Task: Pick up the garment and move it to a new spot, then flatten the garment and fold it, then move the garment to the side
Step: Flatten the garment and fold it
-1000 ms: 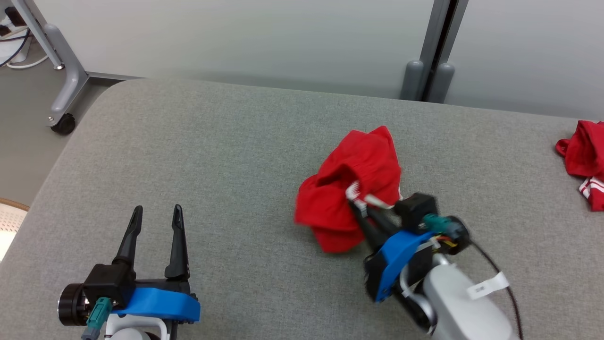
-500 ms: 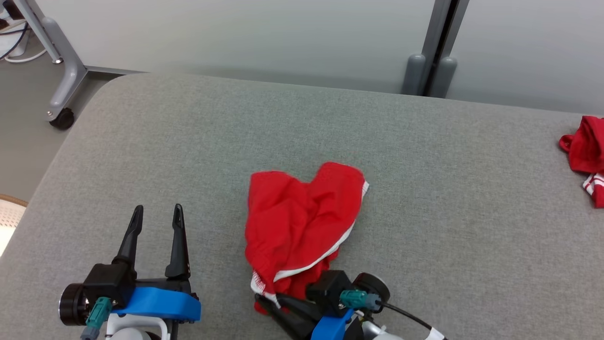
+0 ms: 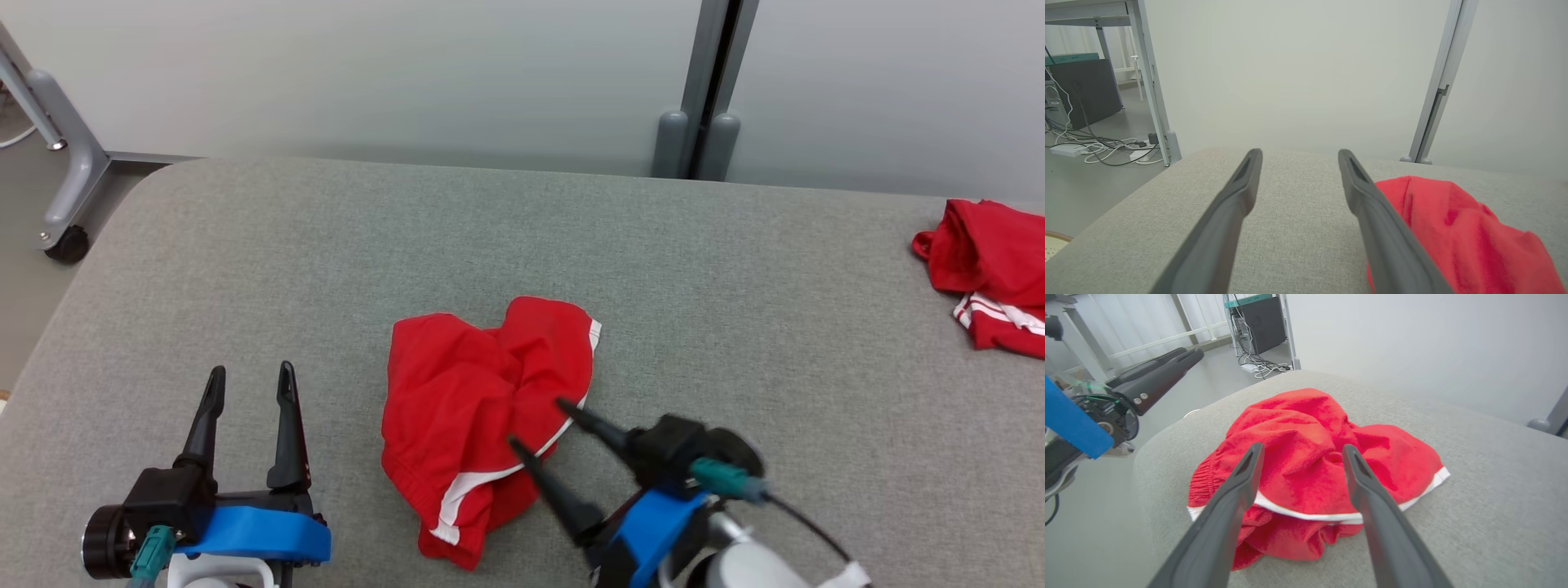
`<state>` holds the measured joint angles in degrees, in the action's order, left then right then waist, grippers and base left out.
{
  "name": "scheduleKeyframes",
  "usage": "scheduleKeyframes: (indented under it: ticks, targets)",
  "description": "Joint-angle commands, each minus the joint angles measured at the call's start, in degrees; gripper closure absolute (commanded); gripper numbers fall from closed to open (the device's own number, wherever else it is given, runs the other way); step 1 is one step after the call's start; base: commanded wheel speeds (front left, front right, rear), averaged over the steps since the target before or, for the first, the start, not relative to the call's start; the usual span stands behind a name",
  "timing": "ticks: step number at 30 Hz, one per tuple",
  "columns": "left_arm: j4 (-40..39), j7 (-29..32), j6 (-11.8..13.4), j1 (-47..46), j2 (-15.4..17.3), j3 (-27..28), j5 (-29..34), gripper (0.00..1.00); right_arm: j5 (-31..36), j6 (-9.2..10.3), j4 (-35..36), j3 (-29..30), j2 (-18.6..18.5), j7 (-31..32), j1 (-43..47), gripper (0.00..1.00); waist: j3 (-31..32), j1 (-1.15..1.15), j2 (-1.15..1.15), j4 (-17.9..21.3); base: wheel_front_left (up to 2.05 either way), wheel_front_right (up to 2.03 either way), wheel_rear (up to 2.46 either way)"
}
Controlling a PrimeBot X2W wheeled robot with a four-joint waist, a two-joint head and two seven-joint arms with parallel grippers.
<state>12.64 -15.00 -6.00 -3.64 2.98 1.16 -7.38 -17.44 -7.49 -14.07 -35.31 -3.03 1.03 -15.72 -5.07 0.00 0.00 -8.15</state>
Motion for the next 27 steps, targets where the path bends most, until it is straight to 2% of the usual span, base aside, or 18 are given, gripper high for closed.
scheduleKeyframes:
  ticks: [1, 7, 13, 19, 27]
  targets:
    - [-0.42, -0.24, 0.19, 0.17, 0.01, 0.39, 0.46, 0.00, 1.05, -0.01, 1.60, 2.35, -0.71, 0.41, 1.34, 0.00, 0.22, 0.00, 0.00, 0.36, 0.00, 0.00, 0.00]
    - [-1.28, -0.24, 0.07, 0.63, 0.04, 1.02, 0.81, 0.00, 4.97, -0.02, 7.12, 13.23, -1.58, 2.37, 1.53, 0.00, -0.30, 0.00, 0.00, 0.49, 0.00, 0.00, 0.00]
    - [-1.59, -0.24, -0.17, -0.59, 0.00, 0.73, 0.74, 0.00, 7.27, -0.01, 8.09, 18.85, -1.65, 3.91, -3.75, 0.00, -1.84, 0.00, 0.00, -0.48, 0.00, 0.00, 0.00]
    - [-1.41, -0.24, -0.36, -2.08, -0.05, -0.23, 0.40, 0.00, 9.06, -0.01, 1.39, 19.63, -2.75, 5.06, -12.04, 0.00, -4.22, 0.00, 0.00, -2.19, 0.00, 0.00, 0.00]
    - [-1.38, -0.24, 0.21, -4.22, -0.10, -1.50, -0.78, 0.00, 11.22, -0.01, -12.26, 18.67, -3.15, 3.70, -20.06, 0.00, -7.26, 0.00, 0.00, -5.22, 0.00, 0.00, 0.00]
